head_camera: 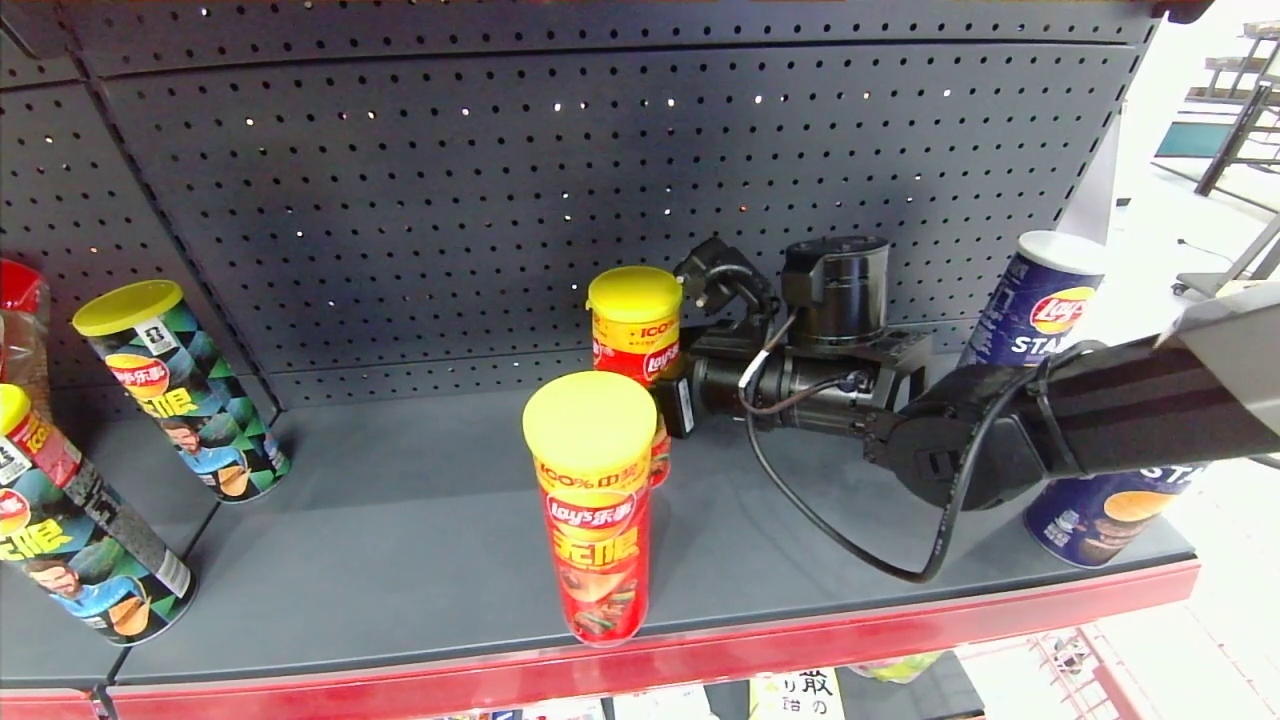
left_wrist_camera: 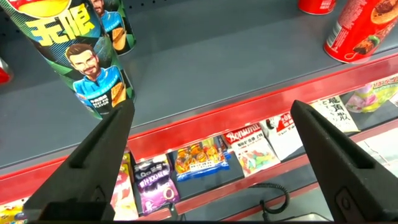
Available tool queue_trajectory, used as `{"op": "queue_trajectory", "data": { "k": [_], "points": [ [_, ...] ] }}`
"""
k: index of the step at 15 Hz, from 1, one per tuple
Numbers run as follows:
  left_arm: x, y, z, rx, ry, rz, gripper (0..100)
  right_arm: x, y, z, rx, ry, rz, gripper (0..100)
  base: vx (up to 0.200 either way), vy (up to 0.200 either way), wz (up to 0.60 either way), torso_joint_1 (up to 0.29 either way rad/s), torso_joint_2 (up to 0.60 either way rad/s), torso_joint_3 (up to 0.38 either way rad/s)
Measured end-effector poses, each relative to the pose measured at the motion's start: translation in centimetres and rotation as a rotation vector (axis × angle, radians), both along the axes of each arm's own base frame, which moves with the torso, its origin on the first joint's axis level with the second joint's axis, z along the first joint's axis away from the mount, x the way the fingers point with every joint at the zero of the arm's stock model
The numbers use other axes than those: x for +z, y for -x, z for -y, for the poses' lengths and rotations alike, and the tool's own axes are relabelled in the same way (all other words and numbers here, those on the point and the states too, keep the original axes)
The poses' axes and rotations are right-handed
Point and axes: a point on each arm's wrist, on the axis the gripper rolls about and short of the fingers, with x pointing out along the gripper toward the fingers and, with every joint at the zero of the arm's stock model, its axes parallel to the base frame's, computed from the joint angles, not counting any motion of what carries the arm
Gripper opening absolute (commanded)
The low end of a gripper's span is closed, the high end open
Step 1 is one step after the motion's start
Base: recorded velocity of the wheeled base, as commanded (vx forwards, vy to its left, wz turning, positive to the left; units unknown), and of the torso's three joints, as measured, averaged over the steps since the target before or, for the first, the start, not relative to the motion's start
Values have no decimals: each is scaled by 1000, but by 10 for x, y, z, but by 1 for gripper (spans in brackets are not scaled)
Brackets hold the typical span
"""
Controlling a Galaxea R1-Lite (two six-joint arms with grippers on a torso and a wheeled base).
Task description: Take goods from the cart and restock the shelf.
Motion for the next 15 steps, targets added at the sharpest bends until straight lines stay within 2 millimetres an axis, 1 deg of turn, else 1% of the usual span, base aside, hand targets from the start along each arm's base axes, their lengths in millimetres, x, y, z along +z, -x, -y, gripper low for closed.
{"op": "queue_trajectory", "data": {
  "k": [3, 6, 11, 13, 15],
  "points": [
    [-3, -1, 0, -5, -2, -10, 100, 3, 15, 13, -36, -7, -44, 100, 0, 0, 0, 0, 0, 0],
    [-4, -1, 1, -10, -5, -18, 100, 6, 26, 28, -86, 2, -52, 100, 0, 0, 0, 0, 0, 0],
    [-3, -2, 1, -19, -10, -22, 100, 4, 50, 50, -135, 32, -72, 100, 0, 0, 0, 0, 0, 0],
    [-2, -3, 2, -63, -10, -29, 100, 7, 64, 61, -160, 39, -70, 100, 0, 0, 0, 0, 0, 0],
    [1, -6, 4, -85, -28, -42, 100, 8, 86, 78, -173, 50, -77, 100, 0, 0, 0, 0, 0, 0]
  ]
}}
